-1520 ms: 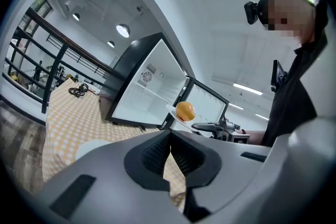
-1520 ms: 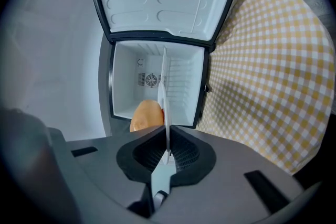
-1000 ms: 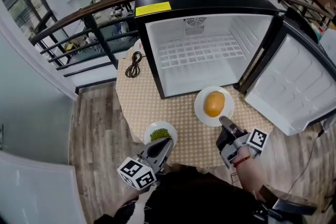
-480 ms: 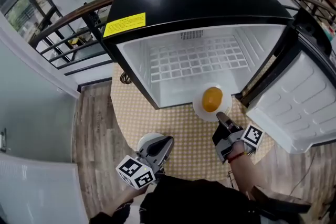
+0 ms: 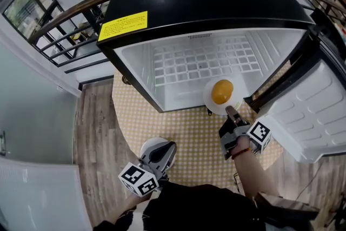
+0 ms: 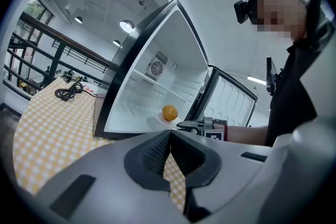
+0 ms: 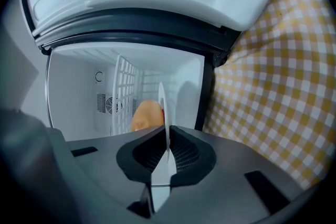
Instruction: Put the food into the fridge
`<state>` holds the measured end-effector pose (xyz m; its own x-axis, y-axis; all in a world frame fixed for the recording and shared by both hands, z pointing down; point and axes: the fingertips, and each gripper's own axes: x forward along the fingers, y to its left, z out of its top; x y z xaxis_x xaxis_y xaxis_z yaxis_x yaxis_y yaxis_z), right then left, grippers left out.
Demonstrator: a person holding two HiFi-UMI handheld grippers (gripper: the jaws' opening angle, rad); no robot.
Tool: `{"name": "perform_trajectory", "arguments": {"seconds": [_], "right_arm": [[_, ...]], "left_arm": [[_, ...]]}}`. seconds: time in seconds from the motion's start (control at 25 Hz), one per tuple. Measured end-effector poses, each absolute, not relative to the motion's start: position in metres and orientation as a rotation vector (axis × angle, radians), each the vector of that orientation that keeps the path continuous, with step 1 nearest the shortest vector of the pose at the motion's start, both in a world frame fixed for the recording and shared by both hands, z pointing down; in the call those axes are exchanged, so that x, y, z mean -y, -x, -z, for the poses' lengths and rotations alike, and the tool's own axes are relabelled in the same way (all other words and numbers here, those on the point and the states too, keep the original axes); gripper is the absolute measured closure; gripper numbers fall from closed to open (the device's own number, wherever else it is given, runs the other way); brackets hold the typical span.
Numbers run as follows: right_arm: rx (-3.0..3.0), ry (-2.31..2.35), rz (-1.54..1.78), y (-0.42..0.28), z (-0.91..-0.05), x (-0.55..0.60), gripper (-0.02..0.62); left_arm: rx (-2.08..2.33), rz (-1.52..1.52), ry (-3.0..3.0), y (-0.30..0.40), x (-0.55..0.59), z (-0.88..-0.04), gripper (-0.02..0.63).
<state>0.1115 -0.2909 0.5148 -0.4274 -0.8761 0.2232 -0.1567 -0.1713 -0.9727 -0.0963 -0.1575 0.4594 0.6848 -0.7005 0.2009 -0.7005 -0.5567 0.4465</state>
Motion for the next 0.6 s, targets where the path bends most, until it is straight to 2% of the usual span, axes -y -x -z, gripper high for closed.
{"name": "perform_trajectory", "arguments": {"seconds": [0.6], "right_arm": [[-1.473,1.302,1.61,-0.113,-0.523,0.323,0.571]], "left_arm": [[1.1,-0.005,-2.365,0.099,0.149,-0.469,0.594]]}}
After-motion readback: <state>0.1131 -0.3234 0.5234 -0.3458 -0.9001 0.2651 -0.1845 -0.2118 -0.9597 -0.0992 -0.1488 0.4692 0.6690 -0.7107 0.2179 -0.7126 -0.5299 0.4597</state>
